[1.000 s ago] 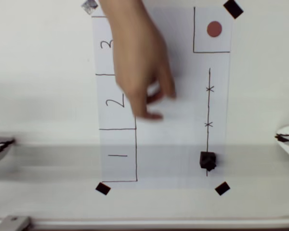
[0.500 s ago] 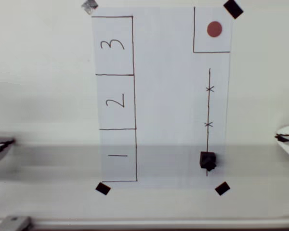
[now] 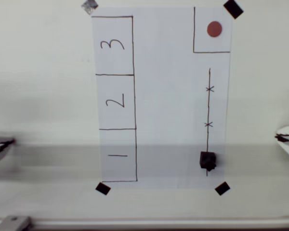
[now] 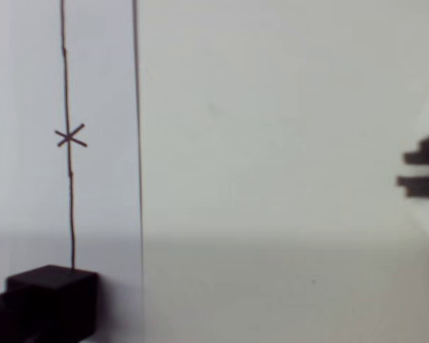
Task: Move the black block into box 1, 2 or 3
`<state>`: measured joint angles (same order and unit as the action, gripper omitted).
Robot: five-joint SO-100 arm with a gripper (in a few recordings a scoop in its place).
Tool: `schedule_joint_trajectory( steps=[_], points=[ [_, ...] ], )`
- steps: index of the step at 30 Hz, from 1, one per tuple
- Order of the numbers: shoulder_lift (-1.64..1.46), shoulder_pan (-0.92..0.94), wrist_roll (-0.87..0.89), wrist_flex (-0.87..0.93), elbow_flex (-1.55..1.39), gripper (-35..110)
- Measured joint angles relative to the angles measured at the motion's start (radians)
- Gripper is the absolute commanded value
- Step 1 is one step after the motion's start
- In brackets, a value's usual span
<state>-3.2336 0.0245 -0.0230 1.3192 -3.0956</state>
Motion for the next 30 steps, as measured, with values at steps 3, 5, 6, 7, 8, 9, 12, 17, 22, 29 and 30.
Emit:
schedule_joint_trajectory(
  steps=[3,5,6,7,8,9,12,17,22,29,30],
  points=[
    [0.000,0.000,0.000,0.000,0.000,1],
    [0.000,0.000,0.000,0.000,0.000,2],
    [0.000,0.000,0.000,0.000,0.000,3],
    [0.000,0.000,0.000,0.000,0.000,3],
    [0.000,0.000,-0.002,0.000,0.000,3],
    [0.000,0.000,-0.006,0.000,0.000,3],
    [0.000,0.000,-0.031,0.000,0.000,3],
    [0.000,-0.020,-0.034,0.000,0.000,5],
    [0.029,-0.029,-0.003,0.000,0.002,8],
    [0.241,-0.074,0.038,0.000,0.132,9],
    [0.275,-0.083,0.048,0.000,0.164,9]
  ],
)
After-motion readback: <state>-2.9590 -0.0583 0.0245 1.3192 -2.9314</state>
